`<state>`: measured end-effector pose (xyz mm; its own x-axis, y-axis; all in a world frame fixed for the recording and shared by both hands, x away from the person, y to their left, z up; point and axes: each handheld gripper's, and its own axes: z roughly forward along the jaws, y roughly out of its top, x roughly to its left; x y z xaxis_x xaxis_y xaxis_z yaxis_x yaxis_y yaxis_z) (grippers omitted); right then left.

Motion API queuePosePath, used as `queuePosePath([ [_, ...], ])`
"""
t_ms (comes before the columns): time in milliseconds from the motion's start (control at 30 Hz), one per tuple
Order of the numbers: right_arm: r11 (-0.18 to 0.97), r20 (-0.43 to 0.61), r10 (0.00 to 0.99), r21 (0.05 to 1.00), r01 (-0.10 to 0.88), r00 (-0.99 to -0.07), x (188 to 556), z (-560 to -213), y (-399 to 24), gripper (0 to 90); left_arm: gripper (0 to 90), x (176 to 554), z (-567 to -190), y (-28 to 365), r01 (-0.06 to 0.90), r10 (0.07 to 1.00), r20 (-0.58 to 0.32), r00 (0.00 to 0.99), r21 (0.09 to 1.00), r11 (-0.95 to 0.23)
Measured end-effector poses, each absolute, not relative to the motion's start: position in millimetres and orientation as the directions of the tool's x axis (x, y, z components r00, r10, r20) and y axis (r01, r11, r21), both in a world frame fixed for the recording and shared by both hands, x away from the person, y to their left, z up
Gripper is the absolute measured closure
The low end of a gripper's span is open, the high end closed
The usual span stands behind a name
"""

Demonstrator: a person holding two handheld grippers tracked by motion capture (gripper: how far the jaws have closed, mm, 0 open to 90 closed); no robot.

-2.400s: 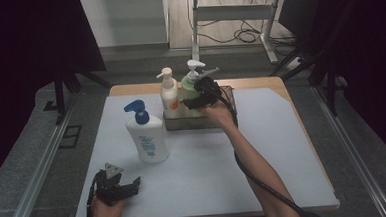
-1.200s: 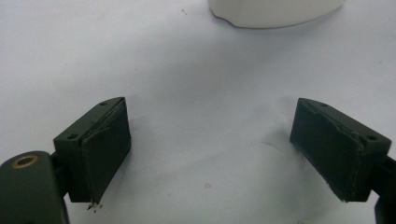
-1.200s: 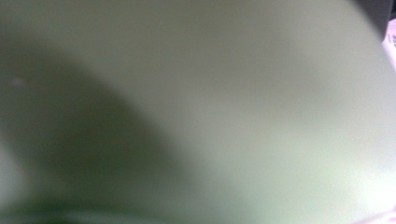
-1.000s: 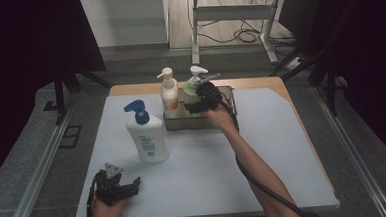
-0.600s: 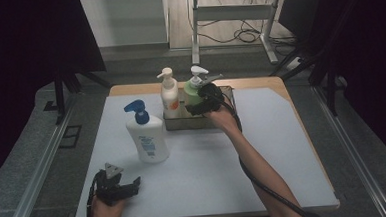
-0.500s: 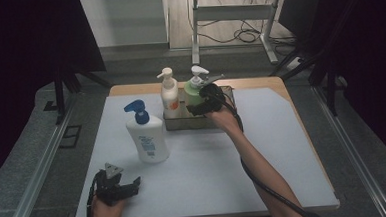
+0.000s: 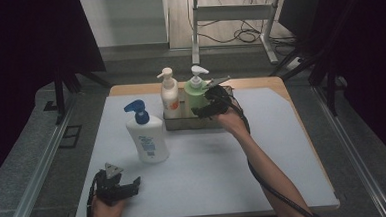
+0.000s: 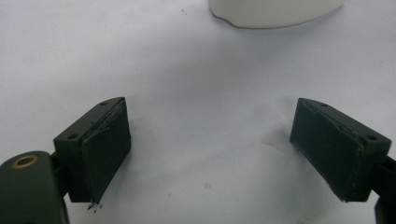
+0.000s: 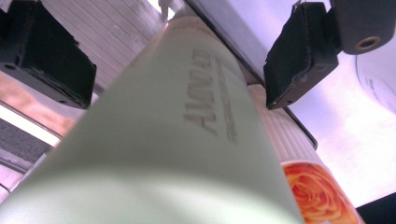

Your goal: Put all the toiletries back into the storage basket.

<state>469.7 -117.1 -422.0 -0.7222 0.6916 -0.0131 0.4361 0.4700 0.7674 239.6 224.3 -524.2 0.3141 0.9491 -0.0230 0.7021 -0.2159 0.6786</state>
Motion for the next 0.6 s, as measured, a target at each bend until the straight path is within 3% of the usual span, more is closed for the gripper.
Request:
queuePosePath([
  [333,0.483,0.011,0.675,0.749,0.454,-0.738,466.0,-425.5,-136.1,15.3,11.9,239.5,-524.1,224.2,0.703,0.949,-0.022,0.314,0.678,-0.216],
  [600,0.435,0.049,0.715,0.751,0.498,-0.698,468.8,-426.3,-157.6,36.2,11.9,239.5,-524.1,224.2,0.703,0.949,-0.023,0.313,0.678,-0.216],
])
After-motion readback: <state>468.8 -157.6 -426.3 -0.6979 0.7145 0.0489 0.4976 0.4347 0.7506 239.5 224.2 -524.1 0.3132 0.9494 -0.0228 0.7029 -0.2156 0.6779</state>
